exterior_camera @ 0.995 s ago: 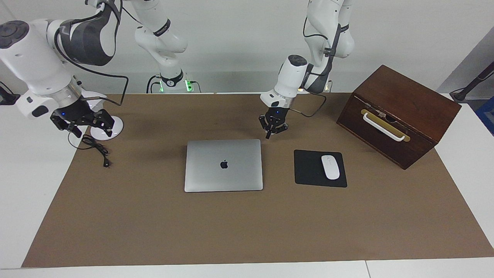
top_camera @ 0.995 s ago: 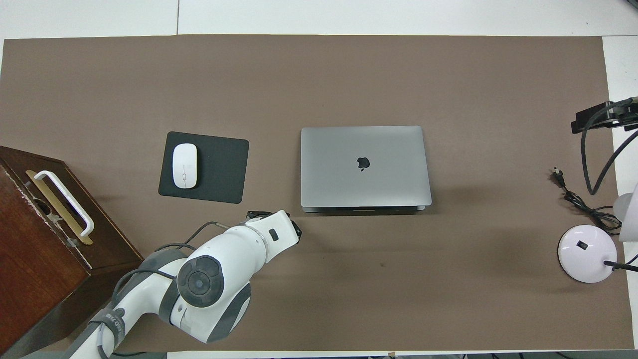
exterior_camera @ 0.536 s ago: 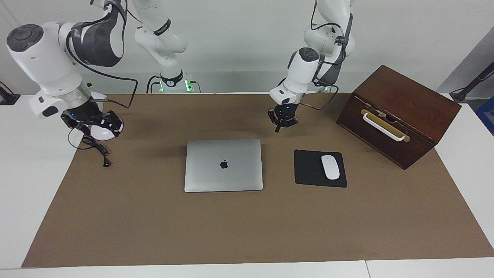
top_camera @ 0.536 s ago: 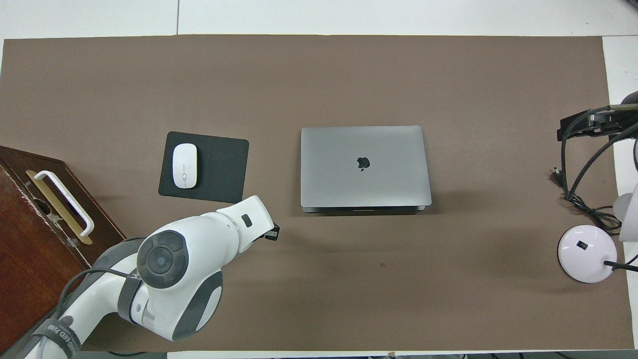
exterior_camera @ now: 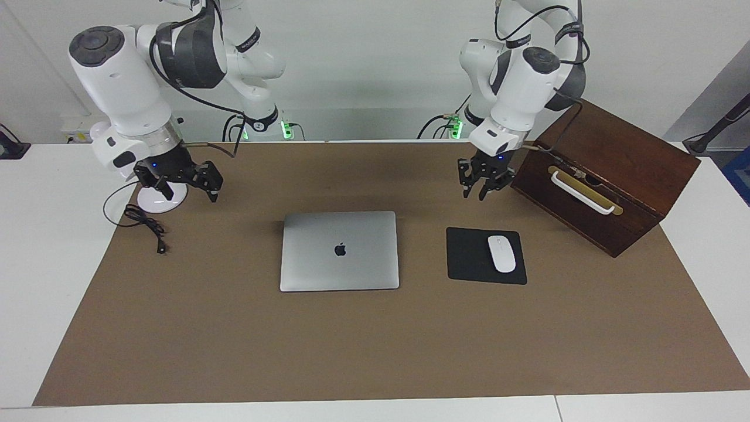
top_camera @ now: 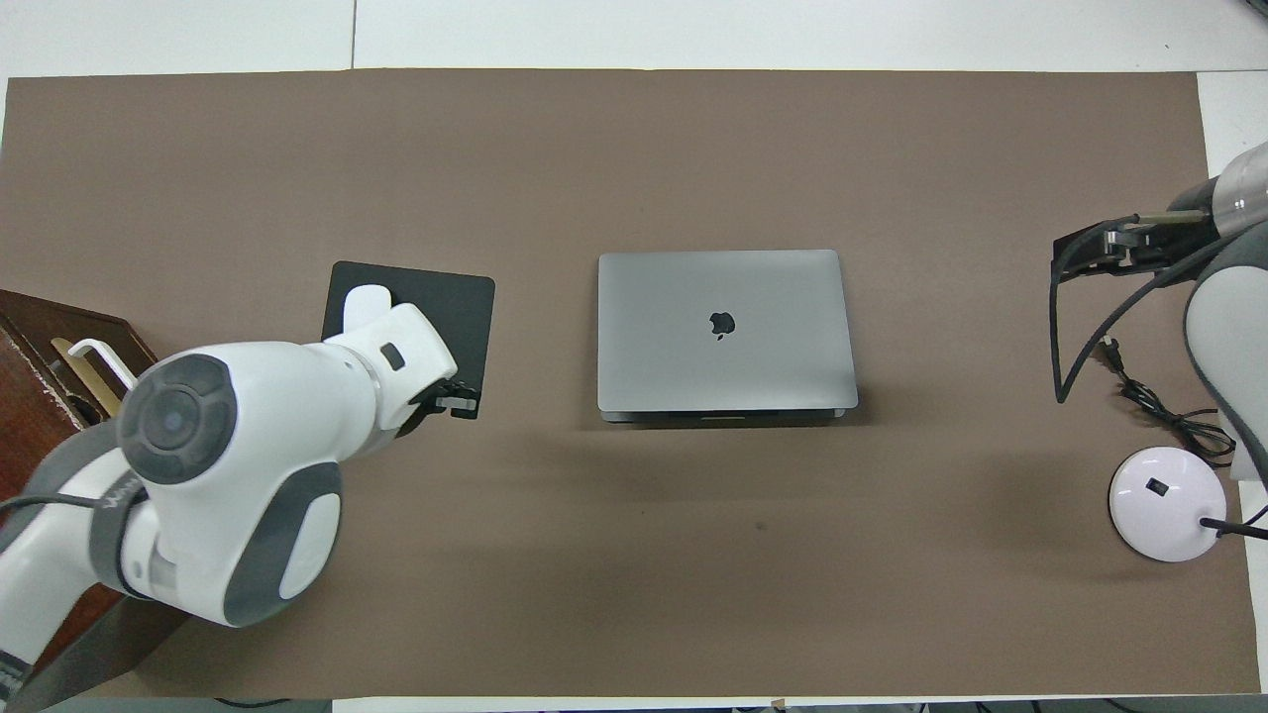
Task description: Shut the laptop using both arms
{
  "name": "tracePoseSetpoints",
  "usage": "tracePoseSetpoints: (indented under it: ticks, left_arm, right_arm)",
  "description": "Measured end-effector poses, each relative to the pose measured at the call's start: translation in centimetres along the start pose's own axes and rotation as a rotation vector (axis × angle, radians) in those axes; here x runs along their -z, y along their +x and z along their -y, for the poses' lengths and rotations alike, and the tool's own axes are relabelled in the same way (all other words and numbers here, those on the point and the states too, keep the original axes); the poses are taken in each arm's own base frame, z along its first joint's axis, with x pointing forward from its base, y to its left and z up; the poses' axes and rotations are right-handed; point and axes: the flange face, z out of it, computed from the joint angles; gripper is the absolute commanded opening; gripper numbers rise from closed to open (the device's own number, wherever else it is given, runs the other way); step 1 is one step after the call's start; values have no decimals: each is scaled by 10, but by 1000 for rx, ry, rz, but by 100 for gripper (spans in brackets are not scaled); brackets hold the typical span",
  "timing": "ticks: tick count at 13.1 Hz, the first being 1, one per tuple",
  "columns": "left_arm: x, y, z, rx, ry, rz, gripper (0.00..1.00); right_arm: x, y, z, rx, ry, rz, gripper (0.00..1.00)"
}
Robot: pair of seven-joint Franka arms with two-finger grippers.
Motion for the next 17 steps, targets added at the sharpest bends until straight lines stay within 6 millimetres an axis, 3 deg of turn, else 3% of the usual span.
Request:
tracePoseSetpoints:
  ticks: [7, 12, 15, 17]
  left_arm:
    - [54, 22, 106, 72, 31, -47, 100]
    - [102, 31, 143, 127, 65, -70, 100]
    - [134, 44, 148, 125, 100, -36, 100]
    - [141, 50, 149, 129, 104, -17, 100]
  right_arm:
    - [-3, -1, -3, -5, -1, 7, 100]
    - [-3, -2, -3, -5, -1, 7, 100]
    - [-3, -2, -2, -4, -1, 5, 100]
    - [-3, -2, -2, -3, -1, 5, 100]
